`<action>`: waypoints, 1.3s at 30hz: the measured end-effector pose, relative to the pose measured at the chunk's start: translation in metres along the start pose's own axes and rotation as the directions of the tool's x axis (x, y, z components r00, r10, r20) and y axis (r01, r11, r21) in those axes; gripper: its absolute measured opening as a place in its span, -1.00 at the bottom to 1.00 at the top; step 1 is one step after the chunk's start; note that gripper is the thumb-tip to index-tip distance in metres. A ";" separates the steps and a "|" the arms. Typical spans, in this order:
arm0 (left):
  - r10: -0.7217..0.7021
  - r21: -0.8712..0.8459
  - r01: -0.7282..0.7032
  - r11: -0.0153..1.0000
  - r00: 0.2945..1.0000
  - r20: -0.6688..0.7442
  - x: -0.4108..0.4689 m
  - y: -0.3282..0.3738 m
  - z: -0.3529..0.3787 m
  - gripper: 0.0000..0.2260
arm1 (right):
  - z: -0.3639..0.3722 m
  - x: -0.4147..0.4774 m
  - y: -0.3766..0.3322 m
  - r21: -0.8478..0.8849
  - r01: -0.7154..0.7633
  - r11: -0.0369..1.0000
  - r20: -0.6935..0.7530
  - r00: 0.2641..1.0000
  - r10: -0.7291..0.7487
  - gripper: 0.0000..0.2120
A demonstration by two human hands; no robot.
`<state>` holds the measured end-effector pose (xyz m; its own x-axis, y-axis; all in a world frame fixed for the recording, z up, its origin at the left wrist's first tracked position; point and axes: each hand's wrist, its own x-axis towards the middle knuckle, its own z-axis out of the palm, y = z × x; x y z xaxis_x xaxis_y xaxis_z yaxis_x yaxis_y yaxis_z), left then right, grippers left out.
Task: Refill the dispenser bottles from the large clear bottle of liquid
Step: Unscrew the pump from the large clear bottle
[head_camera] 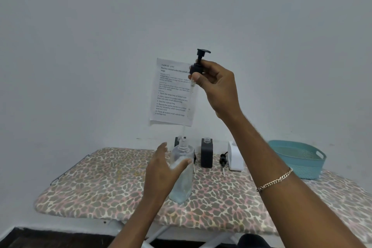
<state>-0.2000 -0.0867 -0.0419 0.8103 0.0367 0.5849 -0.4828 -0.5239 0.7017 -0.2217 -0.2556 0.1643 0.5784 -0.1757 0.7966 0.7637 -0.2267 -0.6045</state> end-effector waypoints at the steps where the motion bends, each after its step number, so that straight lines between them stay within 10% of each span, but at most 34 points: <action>1: 0.025 -0.011 -0.026 1.000 0.999 -0.031 0.003 0.003 -0.004 -0.11 | 0.001 0.000 -0.002 0.005 0.003 1.000 0.007 1.000 -0.003 -0.66; 20: -0.026 -0.199 -0.005 0.980 0.987 -0.156 0.000 -0.009 -0.084 -0.94 | 0.093 -0.010 0.028 0.152 -0.169 0.974 0.216 0.967 0.134 -0.71; 39: -0.416 -0.147 0.419 0.896 0.908 0.051 -0.018 -0.112 -0.110 -0.92 | 0.234 -0.073 0.179 0.009 -0.655 0.756 0.135 0.750 0.648 -0.86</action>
<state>-0.1968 0.0654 -0.0864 0.9536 0.2074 0.2183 -0.1421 -0.3291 0.9335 -0.0600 -0.0592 -0.0018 0.9672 -0.1489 0.2060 0.2011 -0.0473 -0.9784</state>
